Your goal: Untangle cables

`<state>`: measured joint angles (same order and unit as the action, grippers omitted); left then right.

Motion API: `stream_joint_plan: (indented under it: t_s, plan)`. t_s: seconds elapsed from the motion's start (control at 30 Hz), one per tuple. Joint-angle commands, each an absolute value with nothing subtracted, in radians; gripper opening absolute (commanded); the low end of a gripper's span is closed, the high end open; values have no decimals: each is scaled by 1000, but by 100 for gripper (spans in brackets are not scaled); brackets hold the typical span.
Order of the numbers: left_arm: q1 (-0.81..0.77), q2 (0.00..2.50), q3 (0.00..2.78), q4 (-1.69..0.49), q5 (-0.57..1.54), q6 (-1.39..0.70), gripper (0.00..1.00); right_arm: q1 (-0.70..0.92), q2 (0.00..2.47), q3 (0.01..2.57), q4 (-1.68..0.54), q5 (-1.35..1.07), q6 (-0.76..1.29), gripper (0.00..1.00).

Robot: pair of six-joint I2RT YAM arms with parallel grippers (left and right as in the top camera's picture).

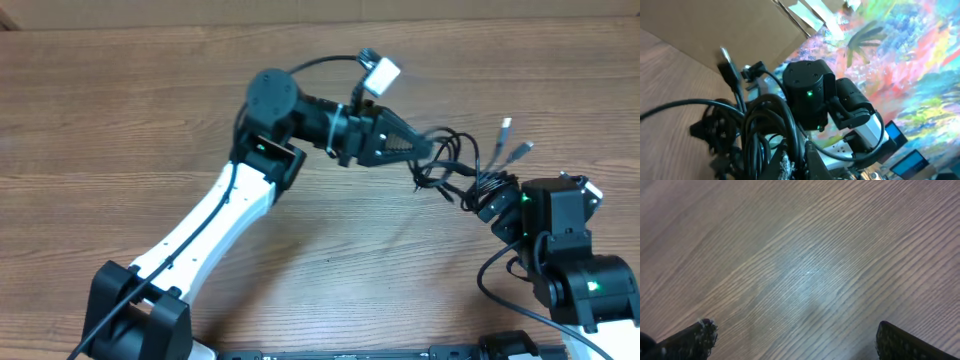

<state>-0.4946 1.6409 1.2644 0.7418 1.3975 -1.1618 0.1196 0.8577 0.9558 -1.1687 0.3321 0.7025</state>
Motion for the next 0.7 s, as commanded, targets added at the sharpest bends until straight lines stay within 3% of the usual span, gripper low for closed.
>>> stream_joint_plan:
  t_s: [0.0, 0.47, 0.67]
  plan:
    - [-398, 1621, 1281, 760, 1472, -1194, 4, 111, 863, 961, -1188, 435, 715, 100]
    - [-159, 1621, 1281, 760, 1461, -1191, 4, 111, 863, 961, -1247, 459, 810, 100]
    - [-127, 1621, 1281, 760, 1356, -1121, 4, 111, 863, 961, -1205, 283, 645, 100]
